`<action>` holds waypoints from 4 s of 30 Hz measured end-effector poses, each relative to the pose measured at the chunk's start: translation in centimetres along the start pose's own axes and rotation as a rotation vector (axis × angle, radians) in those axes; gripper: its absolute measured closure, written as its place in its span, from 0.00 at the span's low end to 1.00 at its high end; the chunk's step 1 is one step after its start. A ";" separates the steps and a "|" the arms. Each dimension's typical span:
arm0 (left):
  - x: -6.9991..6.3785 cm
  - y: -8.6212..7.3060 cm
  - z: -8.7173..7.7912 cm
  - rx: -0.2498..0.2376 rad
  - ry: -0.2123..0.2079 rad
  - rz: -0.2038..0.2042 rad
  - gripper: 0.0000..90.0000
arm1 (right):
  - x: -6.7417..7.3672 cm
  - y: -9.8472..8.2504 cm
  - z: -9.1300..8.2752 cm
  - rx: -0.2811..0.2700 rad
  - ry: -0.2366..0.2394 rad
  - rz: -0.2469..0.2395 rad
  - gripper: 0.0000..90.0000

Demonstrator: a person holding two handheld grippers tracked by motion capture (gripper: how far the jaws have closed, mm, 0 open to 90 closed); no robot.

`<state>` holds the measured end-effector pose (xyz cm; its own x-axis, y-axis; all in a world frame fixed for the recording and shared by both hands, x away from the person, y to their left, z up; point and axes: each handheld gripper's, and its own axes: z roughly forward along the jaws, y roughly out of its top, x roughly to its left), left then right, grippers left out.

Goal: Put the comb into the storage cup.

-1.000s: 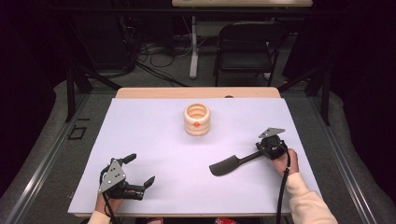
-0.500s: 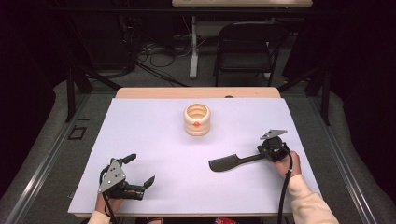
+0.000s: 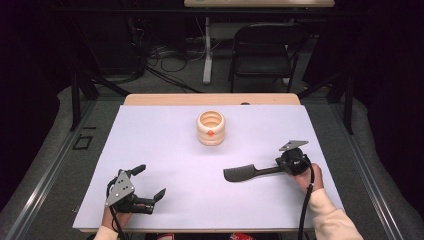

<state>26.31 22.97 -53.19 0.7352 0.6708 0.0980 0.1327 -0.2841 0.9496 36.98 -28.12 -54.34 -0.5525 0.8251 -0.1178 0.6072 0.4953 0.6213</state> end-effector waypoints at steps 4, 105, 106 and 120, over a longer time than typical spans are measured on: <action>0.0 0.0 0.0 -0.001 0.002 -0.002 0.00 | 0.4 -0.2 -0.3 0.002 0.011 0.005 1.00; -0.1 0.0 0.1 0.003 -0.004 0.002 0.00 | 2.4 0.1 -3.7 0.006 0.070 -0.098 0.43; -0.1 0.0 0.1 0.003 -0.005 0.002 0.00 | 2.4 0.2 -3.8 0.015 0.071 -0.107 0.41; -0.1 0.0 0.2 0.007 -0.004 0.003 0.00 | 3.0 1.3 -4.2 0.037 0.099 -0.163 0.23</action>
<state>26.32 22.75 -53.27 0.7385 0.6668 0.0996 0.1348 -0.2907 0.9473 33.68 -26.14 -50.63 -0.6976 0.7033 -0.1370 0.5247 0.6316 0.5707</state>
